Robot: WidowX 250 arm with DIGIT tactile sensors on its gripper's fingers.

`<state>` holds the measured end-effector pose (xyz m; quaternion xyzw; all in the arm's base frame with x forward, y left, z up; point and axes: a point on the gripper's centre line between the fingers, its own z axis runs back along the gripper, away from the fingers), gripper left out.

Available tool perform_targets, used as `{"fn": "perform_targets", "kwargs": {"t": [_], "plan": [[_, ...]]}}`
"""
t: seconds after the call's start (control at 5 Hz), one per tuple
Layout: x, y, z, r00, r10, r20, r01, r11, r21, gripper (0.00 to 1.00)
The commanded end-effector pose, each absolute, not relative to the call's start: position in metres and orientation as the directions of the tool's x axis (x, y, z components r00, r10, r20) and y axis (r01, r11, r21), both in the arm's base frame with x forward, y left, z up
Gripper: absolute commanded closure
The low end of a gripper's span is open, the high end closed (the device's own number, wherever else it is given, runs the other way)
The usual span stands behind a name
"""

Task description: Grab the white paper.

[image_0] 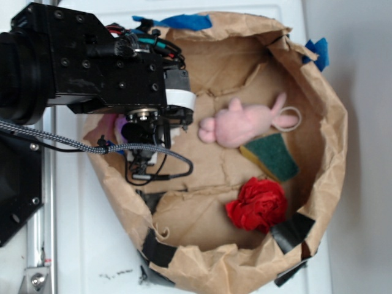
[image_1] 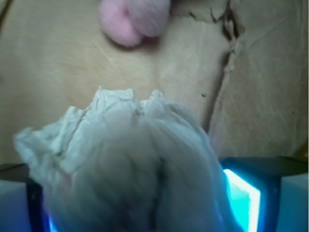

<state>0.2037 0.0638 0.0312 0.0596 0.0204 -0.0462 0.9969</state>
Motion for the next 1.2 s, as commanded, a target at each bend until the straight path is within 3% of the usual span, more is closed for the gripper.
{"fn": "perform_targets", "kwargs": {"t": [0.0,0.4,0.6,1.0], "plan": [[0.205,0.070,0.028,0.997,-0.052,-0.052,0.058,0.990,0.127,1.00],[0.206,0.070,0.030,0.997,-0.054,-0.047,0.059,0.990,0.126,1.00],[0.207,0.065,0.054,0.999,-0.048,-0.013,0.049,0.992,0.116,1.00],[0.220,0.056,0.132,0.989,0.075,0.127,-0.088,0.991,0.098,1.00]]}}
